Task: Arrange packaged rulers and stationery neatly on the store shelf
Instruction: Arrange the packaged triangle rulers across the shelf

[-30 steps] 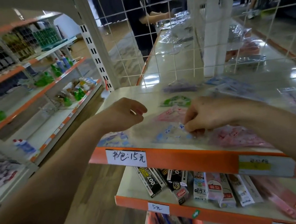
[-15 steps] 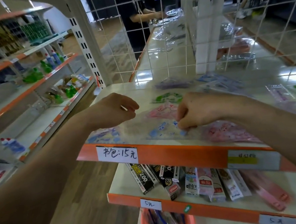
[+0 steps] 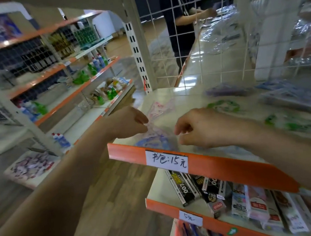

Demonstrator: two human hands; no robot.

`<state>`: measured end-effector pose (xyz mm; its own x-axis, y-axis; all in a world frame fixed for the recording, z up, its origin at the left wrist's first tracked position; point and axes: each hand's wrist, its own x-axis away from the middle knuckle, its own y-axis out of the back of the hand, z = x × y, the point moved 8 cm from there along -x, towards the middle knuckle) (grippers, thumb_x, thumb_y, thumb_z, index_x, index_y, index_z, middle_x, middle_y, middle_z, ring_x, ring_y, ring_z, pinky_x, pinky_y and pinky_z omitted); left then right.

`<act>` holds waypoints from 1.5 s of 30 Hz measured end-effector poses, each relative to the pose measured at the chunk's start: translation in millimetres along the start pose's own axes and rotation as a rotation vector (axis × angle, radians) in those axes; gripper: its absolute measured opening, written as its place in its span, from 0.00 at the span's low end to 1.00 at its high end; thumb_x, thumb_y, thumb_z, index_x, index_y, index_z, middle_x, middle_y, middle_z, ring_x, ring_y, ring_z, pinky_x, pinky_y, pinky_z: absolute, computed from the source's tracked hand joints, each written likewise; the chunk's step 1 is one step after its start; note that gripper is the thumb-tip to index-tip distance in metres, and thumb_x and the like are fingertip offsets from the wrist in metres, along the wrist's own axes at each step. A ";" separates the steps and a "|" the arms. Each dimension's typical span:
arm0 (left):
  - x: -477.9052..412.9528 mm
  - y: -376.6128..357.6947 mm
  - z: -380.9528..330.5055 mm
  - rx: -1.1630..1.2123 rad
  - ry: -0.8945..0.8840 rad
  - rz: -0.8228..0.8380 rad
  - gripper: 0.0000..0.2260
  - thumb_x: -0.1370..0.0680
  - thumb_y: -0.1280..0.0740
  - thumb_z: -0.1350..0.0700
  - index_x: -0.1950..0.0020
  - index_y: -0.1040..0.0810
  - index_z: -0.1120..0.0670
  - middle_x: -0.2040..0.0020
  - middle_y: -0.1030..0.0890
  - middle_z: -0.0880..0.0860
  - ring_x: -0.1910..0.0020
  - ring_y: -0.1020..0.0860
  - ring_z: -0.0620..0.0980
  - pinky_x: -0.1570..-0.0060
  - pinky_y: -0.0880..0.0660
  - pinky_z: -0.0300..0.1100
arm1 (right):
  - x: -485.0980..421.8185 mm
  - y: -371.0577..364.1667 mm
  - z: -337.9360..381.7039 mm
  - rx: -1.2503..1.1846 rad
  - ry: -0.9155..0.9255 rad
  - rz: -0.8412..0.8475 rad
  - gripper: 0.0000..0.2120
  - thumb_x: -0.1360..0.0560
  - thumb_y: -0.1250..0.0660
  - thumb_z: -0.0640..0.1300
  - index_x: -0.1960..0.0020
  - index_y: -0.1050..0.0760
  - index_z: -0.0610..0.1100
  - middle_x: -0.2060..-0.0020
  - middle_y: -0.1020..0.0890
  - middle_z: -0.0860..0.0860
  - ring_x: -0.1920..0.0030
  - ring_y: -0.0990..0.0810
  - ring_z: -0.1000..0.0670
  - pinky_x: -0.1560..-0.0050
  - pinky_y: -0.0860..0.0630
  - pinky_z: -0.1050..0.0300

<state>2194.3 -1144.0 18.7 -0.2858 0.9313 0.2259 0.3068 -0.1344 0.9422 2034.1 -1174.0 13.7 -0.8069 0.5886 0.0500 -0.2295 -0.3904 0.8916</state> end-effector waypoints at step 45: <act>-33.4 5.3 -50.9 1.006 0.017 -0.144 0.02 0.26 0.29 0.59 0.55 0.19 0.58 0.64 0.21 0.53 0.67 0.25 0.47 0.66 0.25 0.37 | 5.1 71.3 -93.7 -0.543 -0.177 -0.417 0.15 0.26 0.32 0.39 0.39 0.23 0.42 0.61 0.18 0.53 0.67 0.20 0.62 0.66 0.26 0.71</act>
<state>2159.2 -1193.1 28.6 -0.3911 0.9100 0.1378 0.8877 0.3335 0.3173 1962.6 -1265.2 35.3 -0.5022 0.8545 -0.1331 -0.7767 -0.3780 0.5038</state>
